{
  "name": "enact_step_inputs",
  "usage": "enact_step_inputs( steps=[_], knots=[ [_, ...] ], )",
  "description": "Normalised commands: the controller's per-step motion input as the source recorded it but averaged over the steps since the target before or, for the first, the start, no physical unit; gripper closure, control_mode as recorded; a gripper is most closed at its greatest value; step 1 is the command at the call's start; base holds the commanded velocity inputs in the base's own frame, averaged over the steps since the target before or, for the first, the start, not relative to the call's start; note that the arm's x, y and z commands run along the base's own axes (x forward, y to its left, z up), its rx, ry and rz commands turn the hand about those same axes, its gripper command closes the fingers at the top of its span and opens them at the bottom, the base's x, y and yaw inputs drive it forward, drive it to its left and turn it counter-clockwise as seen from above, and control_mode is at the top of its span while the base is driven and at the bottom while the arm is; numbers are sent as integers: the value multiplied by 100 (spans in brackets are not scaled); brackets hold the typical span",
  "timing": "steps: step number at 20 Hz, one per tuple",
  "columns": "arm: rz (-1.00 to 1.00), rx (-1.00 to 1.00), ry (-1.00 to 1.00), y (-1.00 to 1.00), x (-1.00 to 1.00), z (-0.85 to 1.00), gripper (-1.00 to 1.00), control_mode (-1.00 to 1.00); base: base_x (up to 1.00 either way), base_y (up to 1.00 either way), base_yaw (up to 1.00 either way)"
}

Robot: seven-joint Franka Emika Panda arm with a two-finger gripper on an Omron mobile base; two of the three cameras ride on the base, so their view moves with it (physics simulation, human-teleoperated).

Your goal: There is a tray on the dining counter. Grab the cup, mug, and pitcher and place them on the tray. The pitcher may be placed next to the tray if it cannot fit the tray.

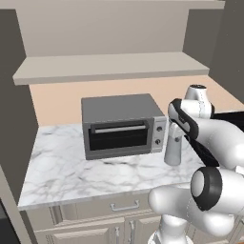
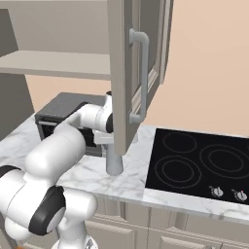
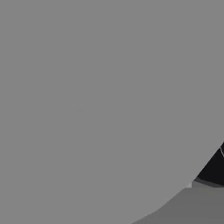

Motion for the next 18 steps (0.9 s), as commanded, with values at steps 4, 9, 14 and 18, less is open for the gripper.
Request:
enact_step_inputs(
  steps=[4,9,14,18],
  knots=[
    [0,0,0,0,0,-12,-100,-100,0,0,0],
    [0,0,0,0,0,-1,-100,-100,0,0,0],
    [0,0,0,0,0,0,-100,-100,0,0,0],
    [0,0,0,0,0,0,-100,-100,0,0,0]
  ],
)
